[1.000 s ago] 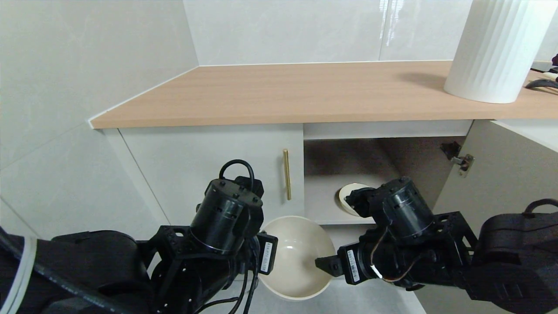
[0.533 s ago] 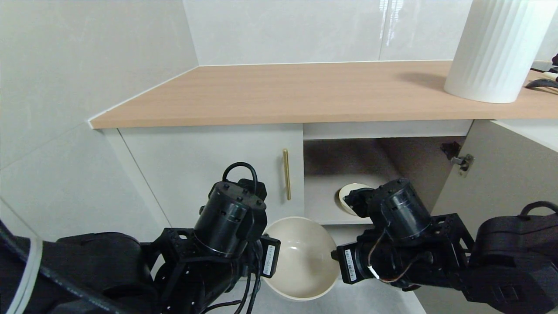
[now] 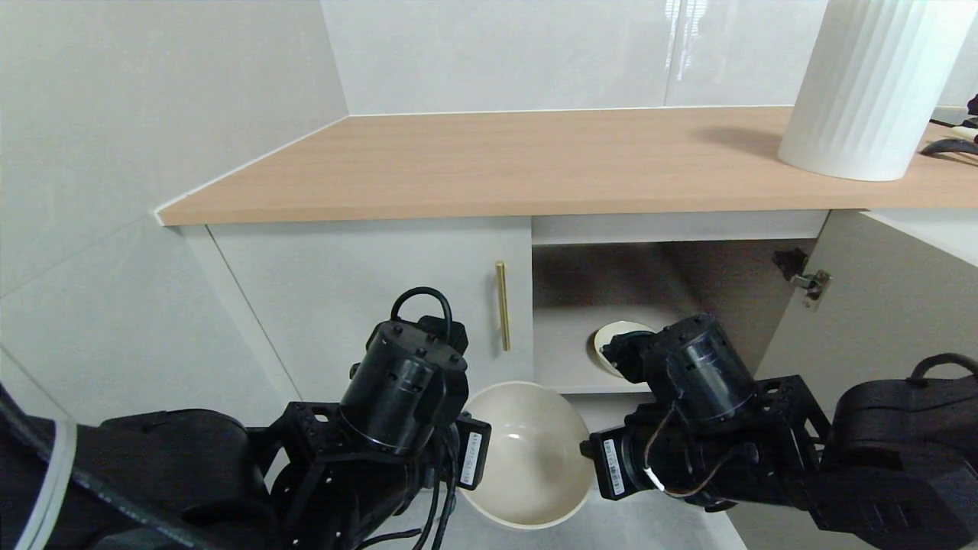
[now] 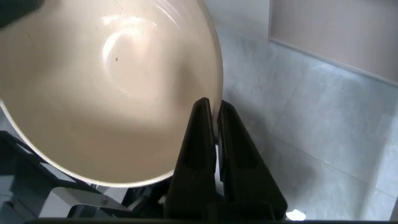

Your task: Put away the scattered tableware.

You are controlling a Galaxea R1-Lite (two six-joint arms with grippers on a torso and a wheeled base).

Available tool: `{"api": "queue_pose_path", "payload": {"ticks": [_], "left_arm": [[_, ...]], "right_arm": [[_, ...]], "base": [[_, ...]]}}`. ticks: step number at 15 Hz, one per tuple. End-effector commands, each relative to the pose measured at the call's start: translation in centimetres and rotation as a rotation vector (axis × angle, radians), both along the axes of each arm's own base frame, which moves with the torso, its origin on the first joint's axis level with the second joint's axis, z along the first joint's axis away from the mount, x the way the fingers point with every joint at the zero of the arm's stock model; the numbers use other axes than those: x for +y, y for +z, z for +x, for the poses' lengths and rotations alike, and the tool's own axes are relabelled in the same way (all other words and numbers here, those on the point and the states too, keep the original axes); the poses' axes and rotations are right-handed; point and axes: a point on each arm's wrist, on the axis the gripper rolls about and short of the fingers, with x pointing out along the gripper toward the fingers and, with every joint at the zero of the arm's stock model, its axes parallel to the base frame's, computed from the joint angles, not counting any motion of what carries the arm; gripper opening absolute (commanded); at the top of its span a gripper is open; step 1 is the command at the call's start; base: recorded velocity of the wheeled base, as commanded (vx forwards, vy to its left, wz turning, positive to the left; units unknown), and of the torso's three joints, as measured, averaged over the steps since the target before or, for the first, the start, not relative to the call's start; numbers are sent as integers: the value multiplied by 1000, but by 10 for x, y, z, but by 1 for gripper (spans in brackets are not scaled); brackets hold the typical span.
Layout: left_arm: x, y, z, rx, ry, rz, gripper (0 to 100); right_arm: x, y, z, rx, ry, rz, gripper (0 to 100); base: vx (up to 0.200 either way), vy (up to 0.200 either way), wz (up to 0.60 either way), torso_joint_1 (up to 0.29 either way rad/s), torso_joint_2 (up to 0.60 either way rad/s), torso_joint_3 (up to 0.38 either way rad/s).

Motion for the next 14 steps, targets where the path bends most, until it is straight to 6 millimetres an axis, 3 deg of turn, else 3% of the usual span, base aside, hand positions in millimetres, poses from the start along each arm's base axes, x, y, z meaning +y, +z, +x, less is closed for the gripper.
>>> {"api": "queue_pose_path", "payload": {"ticks": [1, 7, 9, 13, 14], "left_arm": [[0, 0, 0, -1, 1, 1, 100], [1, 5, -1, -21, 5, -22, 100], [2, 5, 0, -22, 8, -24, 100], [3, 8, -1, -36, 20, -26, 100], [3, 8, -1, -36, 20, -26, 100]], "right_arm": [[0, -1, 0, 2, 0, -1, 0], [0, -5, 1, 10, -6, -10, 0], [-7, -9, 14, 3, -68, -21, 0], [-39, -25, 85, -10, -389, 101, 0], [-42, -25, 91, -13, -422, 106, 0]], "base": [[0, 0, 0, 0, 0, 0], [0, 0, 0, 0, 0, 0], [0, 0, 0, 0, 0, 0], [0, 0, 0, 0, 0, 0], [0, 0, 0, 0, 0, 0]]}}
